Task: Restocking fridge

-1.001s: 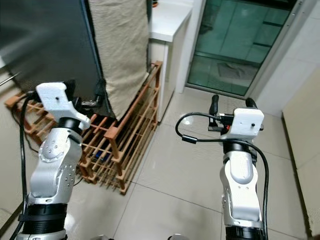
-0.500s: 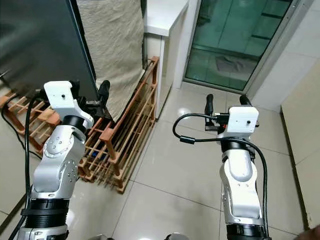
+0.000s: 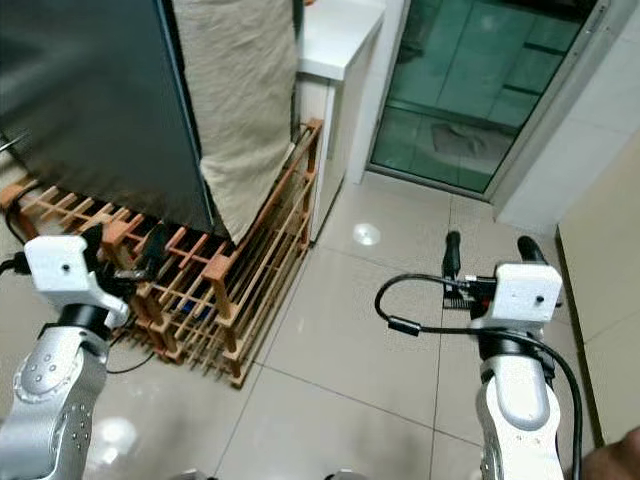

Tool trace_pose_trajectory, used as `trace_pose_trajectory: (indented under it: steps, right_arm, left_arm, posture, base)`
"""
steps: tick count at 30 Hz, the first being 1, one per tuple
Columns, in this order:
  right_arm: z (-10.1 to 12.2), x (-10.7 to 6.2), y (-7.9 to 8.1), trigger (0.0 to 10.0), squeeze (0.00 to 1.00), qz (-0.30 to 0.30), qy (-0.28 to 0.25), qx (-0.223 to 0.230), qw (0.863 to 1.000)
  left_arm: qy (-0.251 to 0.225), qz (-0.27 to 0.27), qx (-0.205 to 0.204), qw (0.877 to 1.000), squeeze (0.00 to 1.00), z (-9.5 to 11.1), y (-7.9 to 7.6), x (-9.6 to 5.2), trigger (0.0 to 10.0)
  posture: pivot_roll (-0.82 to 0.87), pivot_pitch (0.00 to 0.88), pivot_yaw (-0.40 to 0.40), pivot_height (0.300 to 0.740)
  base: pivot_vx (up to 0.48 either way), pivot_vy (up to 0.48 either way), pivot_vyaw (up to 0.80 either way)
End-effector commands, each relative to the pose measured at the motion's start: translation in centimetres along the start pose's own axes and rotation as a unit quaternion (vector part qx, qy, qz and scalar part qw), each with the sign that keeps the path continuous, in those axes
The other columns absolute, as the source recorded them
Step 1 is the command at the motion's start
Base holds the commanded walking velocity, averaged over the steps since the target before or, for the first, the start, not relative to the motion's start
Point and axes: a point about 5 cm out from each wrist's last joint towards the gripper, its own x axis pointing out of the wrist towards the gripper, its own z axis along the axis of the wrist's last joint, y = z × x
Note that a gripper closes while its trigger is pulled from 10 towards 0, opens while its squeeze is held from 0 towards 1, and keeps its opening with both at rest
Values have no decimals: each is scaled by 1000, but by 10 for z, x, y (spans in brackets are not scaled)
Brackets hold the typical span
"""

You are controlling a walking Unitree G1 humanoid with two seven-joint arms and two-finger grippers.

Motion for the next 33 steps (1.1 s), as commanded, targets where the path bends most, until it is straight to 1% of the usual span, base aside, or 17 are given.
trace_pose_trajectory:
  steps: [1,2,4,6,10,20,24,25,27,33]
  right_arm:
    - [13,4,1,10000,75,6,-32,-15,999]
    - [15,6,2,10000,75,11,-41,-19,999]
    - [23,13,10,10000,75,24,-63,-25,997]
    - [24,13,10,10000,75,25,-65,-25,997]
    - [21,25,6,10000,75,2,-64,-19,998]
    - [20,31,9,10000,75,-6,-62,-11,998]
    - [19,33,10,10000,71,-4,-60,-10,998]
    - [19,34,12,10000,71,-2,-59,-7,998]
    - [20,35,14,10000,75,0,-60,-6,998]
    - [20,37,16,10000,75,5,-61,-4,998]
  left_arm:
    - [-23,4,-32,999,0,14,-12,7,10000]
    - [-30,3,-39,999,0,17,-15,9,10000]
    - [-42,-19,-38,998,0,21,-24,15,10000]
    - [-43,-23,-37,998,0,21,-25,15,10000]
    - [-47,-46,-36,997,0,23,-32,20,10000]
    - [-49,-54,-33,997,0,26,-34,26,10000]
    - [-50,-57,-32,997,0,27,-34,28,10000]
    - [-46,-71,-28,996,0,26,-38,30,10000]
    - [-47,-69,-28,996,0,27,-38,32,10000]
    - [-46,-66,-27,996,0,27,-40,38,10000]
  posture:
    - [-111,0,-77,740]
    - [-120,0,-74,740]
    - [-128,0,-59,740]
    - [-128,0,-59,740]
    - [-128,0,-36,740]
    - [-136,0,-23,740]
    - [-140,0,-21,740]
    - [-140,0,-21,740]
    - [-138,0,-23,740]
    - [-141,0,-22,740]
  base:
    - [0,0,0]
    - [0,0,0]
    - [0,0,0]
    - [0,0,0]
    - [388,279,0]
    - [425,26,0]
    - [388,281,0]
    - [382,292,0]
    - [375,300,0]
    - [0,0,0]
